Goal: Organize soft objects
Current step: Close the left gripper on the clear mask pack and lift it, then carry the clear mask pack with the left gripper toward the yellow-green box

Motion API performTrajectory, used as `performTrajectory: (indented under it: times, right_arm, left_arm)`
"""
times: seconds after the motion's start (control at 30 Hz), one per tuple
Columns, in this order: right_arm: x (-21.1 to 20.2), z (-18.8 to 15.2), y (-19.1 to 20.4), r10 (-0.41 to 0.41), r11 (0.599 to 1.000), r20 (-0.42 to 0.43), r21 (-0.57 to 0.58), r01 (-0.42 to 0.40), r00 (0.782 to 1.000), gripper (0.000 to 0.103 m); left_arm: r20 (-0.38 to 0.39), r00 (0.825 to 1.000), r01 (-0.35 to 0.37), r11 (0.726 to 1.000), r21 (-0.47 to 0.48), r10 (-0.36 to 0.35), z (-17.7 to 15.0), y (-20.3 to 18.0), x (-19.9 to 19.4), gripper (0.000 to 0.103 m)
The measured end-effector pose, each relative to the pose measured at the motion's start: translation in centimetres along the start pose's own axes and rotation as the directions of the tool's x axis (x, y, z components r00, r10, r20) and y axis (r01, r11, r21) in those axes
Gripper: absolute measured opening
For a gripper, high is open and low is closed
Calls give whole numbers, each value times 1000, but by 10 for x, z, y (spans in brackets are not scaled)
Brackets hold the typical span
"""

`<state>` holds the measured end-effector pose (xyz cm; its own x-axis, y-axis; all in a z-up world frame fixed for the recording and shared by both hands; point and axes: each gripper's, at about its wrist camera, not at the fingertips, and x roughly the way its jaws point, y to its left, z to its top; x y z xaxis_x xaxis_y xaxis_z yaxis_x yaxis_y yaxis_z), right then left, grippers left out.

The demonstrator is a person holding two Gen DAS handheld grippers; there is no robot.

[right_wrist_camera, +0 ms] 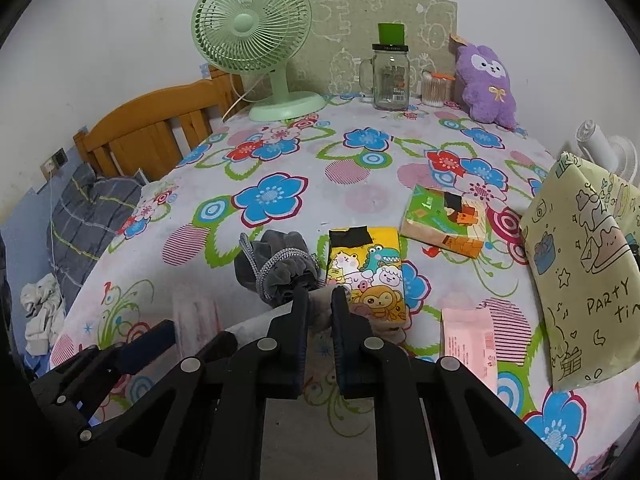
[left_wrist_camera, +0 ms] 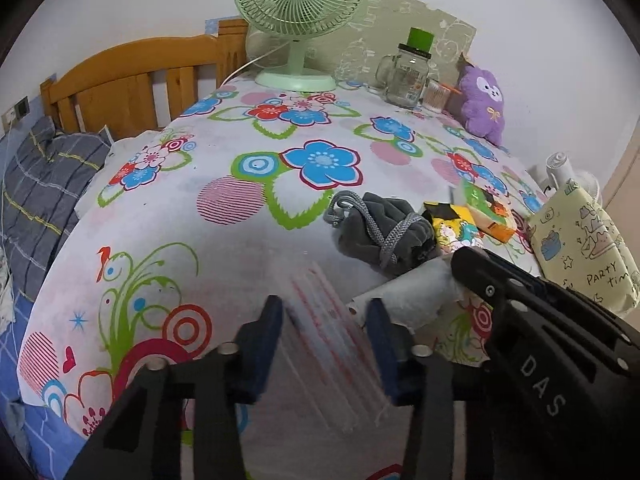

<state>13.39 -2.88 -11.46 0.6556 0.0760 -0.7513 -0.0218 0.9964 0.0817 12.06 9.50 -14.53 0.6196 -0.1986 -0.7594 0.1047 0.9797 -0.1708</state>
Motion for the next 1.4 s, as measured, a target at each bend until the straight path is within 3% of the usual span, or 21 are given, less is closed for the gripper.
performTrajectory:
  times: [0.27, 0.3, 0.53, 1.4]
  right_arm:
    - [-6, -6, -8, 7, 1000, 4, 24, -7, 1000, 13]
    - [-7, -7, -9, 3, 1000, 7, 26, -3, 1000, 12]
    - [-19, -11, -19, 3, 999, 23, 43, -4, 1000, 12]
    - [-60, -20, -39, 5, 999, 78, 39, -8, 997, 11]
  left_arm:
    - [16, 1000, -17, 999, 39, 16, -4, -12, -7, 24]
    - [21, 1000, -24, 999, 46, 23, -4, -14, -9, 17]
    - [24, 1000, -14, 998, 67, 12, -8, -27, -14, 10]
    - [51, 999, -11, 996, 86, 7, -22, -64, -39, 7]
